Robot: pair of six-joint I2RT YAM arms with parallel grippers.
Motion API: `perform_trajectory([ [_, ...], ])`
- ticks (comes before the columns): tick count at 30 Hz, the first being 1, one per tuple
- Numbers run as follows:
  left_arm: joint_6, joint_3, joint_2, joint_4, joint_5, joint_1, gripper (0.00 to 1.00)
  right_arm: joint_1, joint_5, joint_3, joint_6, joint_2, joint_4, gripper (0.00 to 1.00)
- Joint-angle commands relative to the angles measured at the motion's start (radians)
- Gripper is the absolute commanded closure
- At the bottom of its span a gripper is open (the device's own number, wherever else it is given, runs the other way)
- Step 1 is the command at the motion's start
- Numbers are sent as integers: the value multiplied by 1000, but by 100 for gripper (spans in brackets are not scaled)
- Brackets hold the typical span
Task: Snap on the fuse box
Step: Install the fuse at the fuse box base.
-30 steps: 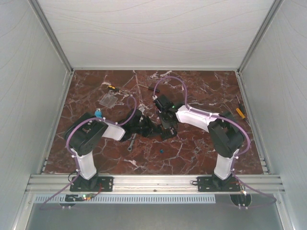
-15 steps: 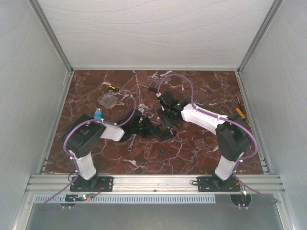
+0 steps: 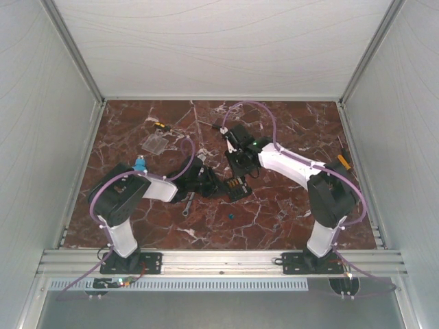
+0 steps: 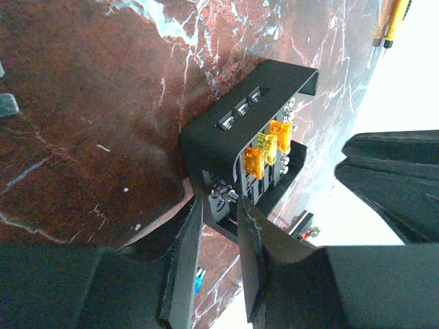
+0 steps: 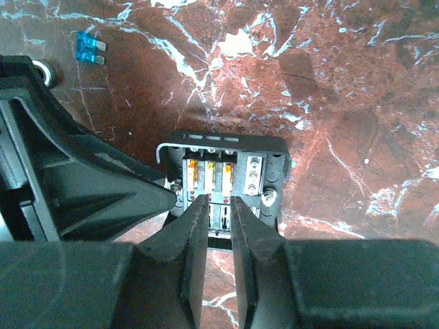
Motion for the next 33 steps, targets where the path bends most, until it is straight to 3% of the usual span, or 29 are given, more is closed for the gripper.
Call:
perform_trajectory([
  [1,25,13,-8,-29,-5,6,73,-4,-32,32,-14,37,-13,84],
  [12,29,16,-4,-28,-5,8,73,-4,-10,56,-7,101,-50,88],
  [25,29,17,-3,-29,-7,8,73,-4,-11,63,-12,137,-63,100],
  [33,29,13,-3,-32,-10,8,74,-4,-6,84,-35,188,-83,100],
])
